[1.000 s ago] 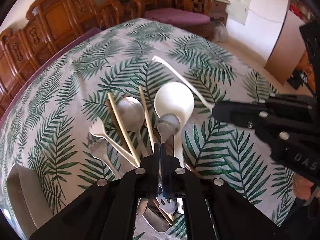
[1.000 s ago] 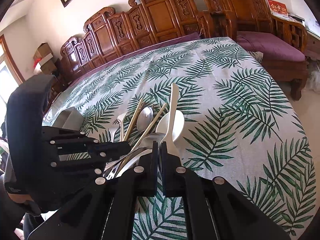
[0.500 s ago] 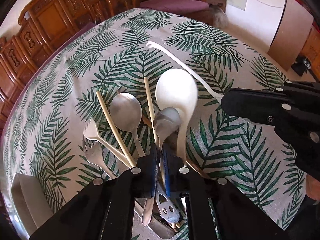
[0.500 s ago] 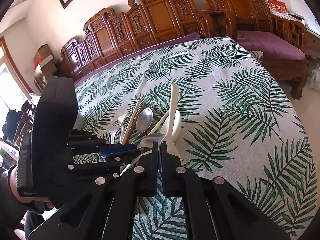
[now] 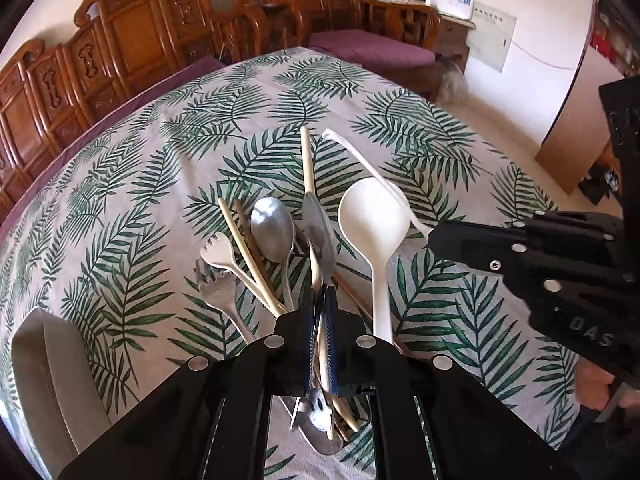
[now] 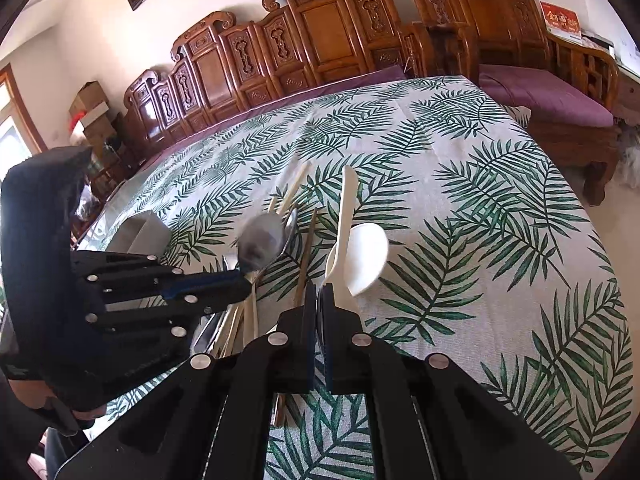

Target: Organize utensils

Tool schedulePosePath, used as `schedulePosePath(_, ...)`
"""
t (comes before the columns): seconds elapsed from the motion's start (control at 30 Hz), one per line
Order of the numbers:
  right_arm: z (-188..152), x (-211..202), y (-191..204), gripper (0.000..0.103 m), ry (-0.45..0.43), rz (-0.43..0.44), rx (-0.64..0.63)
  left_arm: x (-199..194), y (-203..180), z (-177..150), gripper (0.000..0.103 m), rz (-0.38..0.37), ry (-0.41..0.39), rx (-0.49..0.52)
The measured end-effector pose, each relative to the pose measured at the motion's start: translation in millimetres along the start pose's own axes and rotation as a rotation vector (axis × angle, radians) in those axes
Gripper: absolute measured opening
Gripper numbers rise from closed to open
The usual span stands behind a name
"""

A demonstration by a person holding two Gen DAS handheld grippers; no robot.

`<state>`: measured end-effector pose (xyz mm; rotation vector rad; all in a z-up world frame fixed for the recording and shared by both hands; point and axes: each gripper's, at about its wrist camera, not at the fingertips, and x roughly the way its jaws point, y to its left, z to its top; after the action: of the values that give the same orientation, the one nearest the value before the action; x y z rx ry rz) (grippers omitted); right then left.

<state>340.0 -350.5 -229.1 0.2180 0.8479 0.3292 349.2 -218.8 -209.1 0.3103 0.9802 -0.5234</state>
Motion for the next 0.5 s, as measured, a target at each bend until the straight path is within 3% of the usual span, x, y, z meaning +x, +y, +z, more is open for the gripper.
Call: schedulePosePath(0.5, -0.8, 2.4, 2.0, 0.004, 0.008, -0.005, -0.011, 12.4, 32.8, -21.9, 0.004, 0.038, 0.05, -0.08)
